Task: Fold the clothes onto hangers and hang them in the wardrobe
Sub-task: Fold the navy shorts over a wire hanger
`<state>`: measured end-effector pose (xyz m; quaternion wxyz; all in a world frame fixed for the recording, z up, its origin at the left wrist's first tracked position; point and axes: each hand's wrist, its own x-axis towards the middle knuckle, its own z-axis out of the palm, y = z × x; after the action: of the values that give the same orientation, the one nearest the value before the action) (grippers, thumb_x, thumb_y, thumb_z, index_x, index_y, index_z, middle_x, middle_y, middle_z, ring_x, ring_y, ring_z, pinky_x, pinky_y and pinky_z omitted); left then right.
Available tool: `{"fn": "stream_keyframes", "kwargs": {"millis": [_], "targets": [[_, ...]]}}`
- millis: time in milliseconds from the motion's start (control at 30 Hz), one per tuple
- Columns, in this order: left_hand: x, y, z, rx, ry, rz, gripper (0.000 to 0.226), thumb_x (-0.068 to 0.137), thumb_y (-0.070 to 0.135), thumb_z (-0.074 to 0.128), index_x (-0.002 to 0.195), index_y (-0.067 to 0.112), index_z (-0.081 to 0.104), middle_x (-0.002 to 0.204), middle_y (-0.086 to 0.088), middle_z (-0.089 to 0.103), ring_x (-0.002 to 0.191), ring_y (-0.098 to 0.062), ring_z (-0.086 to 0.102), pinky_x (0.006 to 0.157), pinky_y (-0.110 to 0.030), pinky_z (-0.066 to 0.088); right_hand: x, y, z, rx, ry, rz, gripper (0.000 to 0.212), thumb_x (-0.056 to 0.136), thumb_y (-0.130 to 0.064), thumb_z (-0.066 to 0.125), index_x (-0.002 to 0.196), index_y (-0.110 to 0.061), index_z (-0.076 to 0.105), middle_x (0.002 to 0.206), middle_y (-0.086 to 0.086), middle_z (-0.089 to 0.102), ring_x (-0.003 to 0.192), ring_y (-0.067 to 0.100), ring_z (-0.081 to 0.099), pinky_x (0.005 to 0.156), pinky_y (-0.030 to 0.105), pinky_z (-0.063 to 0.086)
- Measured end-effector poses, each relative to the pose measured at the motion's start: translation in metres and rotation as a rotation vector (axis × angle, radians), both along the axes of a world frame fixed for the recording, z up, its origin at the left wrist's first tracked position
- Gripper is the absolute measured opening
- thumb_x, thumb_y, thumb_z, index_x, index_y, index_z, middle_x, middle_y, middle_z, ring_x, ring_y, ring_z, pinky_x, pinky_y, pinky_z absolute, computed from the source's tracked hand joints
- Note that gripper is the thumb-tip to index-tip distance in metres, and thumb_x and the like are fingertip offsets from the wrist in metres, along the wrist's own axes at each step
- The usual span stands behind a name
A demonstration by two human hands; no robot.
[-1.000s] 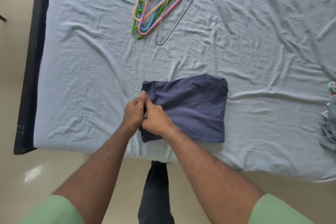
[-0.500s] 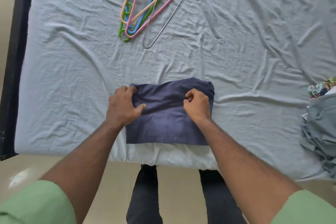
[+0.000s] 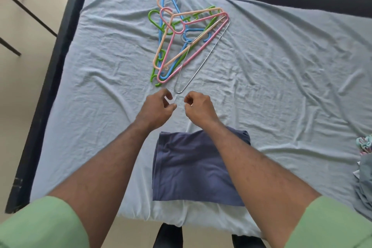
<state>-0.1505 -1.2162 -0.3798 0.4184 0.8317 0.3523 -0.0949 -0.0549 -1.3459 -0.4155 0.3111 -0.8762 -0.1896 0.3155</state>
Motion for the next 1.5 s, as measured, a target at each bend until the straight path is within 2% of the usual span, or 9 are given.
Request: {"fn": "stream_keyframes", "kwargs": {"millis": [100,267,600,800,1067,1267,1367,1433,1500], "targets": [[0.007,0.016,-0.004,-0.016,-0.005,0.032,0.017,0.091,0.027,0.071,0.101,0.019,0.06,0.077,0.0,0.067,0.07,-0.01,0.062,0.058,-0.023,0.043,0.021,0.031,-0.013,0.041,0.143,-0.134,0.027,0.094,-0.009,0.058,0.12,-0.014,0.063,0.115,0.001,0.065,0.102,0.018,0.062,0.073,0.02,0.048],[0.008,0.034,-0.02,-0.053,-0.008,0.04,0.015,0.091,0.027,0.072,0.1,0.02,0.061,0.077,-0.003,0.069,0.071,-0.019,0.067,0.066,-0.031,0.054,0.043,0.078,-0.031,0.09,0.54,-0.328,0.057,0.097,-0.01,0.058,0.148,-0.019,0.035,0.142,0.001,0.047,0.118,0.024,0.061,0.067,0.031,0.051],[-0.021,0.051,-0.046,-0.153,0.037,0.096,0.007,0.092,0.027,0.069,0.09,0.022,0.065,0.083,-0.004,0.071,0.08,-0.024,0.069,0.075,-0.04,0.059,0.054,0.113,-0.077,-0.047,0.361,-0.415,0.016,0.095,-0.027,0.067,0.1,-0.011,0.067,0.091,0.007,0.065,0.083,0.024,0.061,0.078,0.032,0.054],[-0.027,0.046,-0.04,-0.234,0.036,0.177,0.015,0.101,0.026,0.059,0.097,0.016,0.07,0.082,-0.004,0.074,0.07,-0.02,0.069,0.068,-0.031,0.053,0.008,0.069,-0.056,0.051,0.258,-0.433,0.024,0.098,-0.026,0.061,0.086,-0.009,0.071,0.074,0.001,0.068,0.061,0.015,0.06,0.064,0.032,0.053],[-0.001,0.017,-0.018,-0.292,-0.103,0.159,0.04,0.089,0.039,0.075,0.121,0.016,0.073,0.09,-0.008,0.078,0.084,-0.015,0.074,0.084,-0.033,0.06,-0.076,0.011,-0.004,0.18,0.386,-0.297,0.022,0.099,-0.022,0.062,0.078,-0.015,0.067,0.05,-0.004,0.056,0.048,0.011,0.053,0.054,0.027,0.046],[0.009,-0.008,-0.007,-0.211,-0.055,0.182,0.018,0.098,0.017,0.064,0.086,0.005,0.072,0.065,-0.004,0.072,0.049,-0.015,0.066,0.054,-0.025,0.052,-0.099,-0.014,0.018,0.196,0.379,-0.093,0.022,0.097,-0.03,0.067,0.078,-0.019,0.068,0.061,-0.007,0.063,0.053,0.004,0.055,0.058,0.018,0.044],[-0.002,-0.016,-0.001,-0.248,-0.029,0.269,0.023,0.102,0.013,0.056,0.087,0.001,0.069,0.073,-0.01,0.072,0.048,-0.021,0.068,0.045,-0.023,0.048,-0.092,-0.04,0.014,0.204,0.125,-0.189,0.019,0.09,-0.037,0.074,0.092,-0.018,0.071,0.084,-0.009,0.065,0.07,0.005,0.061,0.066,0.015,0.046],[-0.01,-0.02,0.005,-0.287,-0.034,0.317,0.022,0.103,0.013,0.054,0.089,0.002,0.068,0.076,-0.01,0.072,0.049,-0.022,0.069,0.044,-0.027,0.05,-0.08,-0.072,0.002,0.102,-0.132,-0.389,0.024,0.088,-0.033,0.075,0.102,-0.015,0.066,0.099,-0.001,0.061,0.083,0.013,0.061,0.079,0.028,0.052],[-0.017,-0.023,0.009,-0.309,-0.062,0.359,0.022,0.103,0.012,0.054,0.088,0.004,0.067,0.074,-0.009,0.07,0.049,-0.021,0.067,0.045,-0.028,0.05,-0.065,-0.114,-0.013,-0.145,-0.2,-0.583,0.035,0.087,-0.03,0.074,0.115,-0.013,0.06,0.118,0.007,0.058,0.107,0.029,0.059,0.092,0.047,0.048]]}}
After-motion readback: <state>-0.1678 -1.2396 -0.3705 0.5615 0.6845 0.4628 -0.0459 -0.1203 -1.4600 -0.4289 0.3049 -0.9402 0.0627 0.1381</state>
